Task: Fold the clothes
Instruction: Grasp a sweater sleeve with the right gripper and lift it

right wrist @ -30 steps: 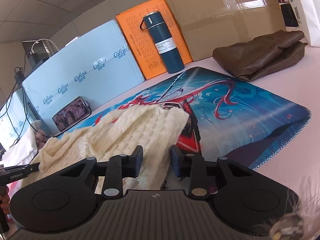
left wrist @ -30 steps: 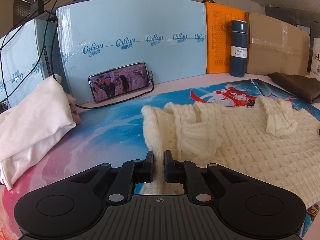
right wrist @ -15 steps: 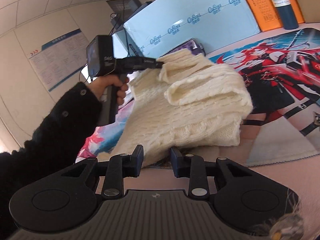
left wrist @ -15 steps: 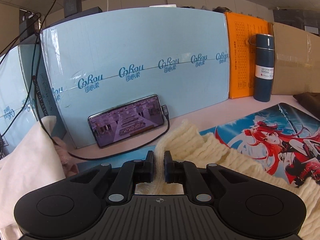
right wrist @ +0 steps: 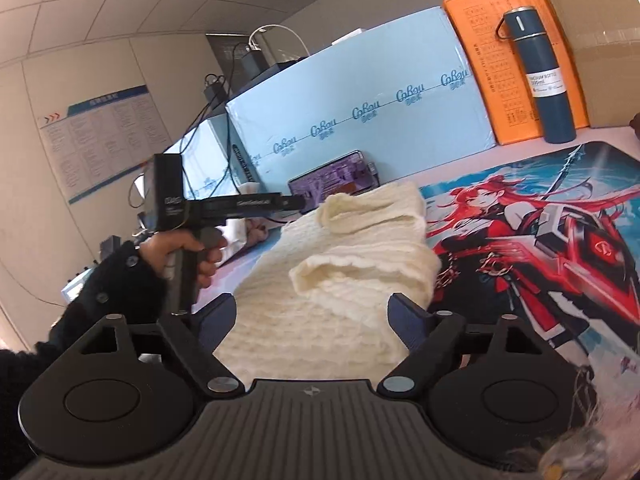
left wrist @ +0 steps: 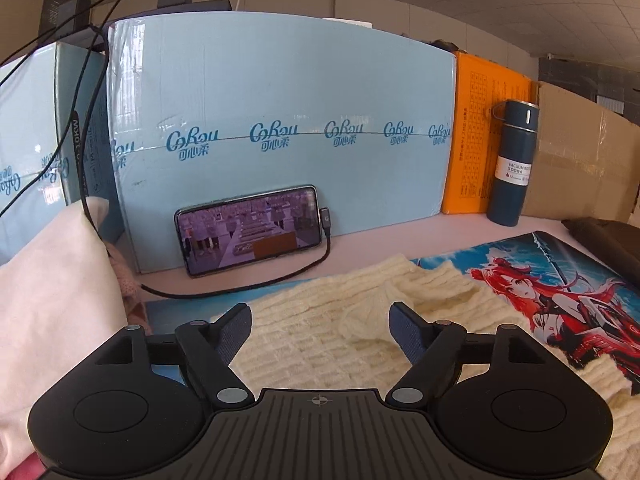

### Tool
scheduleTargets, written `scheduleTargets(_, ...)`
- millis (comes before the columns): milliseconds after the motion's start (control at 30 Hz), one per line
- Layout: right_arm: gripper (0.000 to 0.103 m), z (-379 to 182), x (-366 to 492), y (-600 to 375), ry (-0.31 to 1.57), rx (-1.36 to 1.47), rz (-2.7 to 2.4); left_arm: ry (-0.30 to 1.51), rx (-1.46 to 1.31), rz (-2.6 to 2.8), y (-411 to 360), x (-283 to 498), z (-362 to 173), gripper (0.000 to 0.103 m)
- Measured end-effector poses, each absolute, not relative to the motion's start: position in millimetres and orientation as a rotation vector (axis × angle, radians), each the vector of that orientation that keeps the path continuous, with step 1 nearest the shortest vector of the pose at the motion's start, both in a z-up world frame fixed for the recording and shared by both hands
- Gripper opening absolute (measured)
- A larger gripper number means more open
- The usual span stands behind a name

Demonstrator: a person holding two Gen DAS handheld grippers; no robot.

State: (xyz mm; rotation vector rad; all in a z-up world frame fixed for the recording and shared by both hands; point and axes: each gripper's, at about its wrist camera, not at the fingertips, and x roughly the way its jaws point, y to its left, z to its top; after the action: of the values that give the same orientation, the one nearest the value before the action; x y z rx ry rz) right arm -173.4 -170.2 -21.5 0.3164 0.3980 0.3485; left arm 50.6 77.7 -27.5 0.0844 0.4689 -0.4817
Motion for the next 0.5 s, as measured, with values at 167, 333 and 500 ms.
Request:
scheduleTargets(167, 0.097, -21.6, -144.3, -129.0, 0.42, -0.005, 0.331, 0.508, 0.027, -0.541, 92.2, 41.7, -41.7, 0.084)
scheduleTargets(333, 0.083, -40.5, -108.5, -117.4, 0.542, -0.061, 0.283, 0.515, 0.058, -0.531, 91.6, 37.6, -45.8, 0.086)
scheduleTargets(500, 0.02, -37.6, -103.2, -129.4, 0.552, 0.014, 0.207, 0.512, 0.06, -0.551, 90.3, 32.7, -46.2, 0.086)
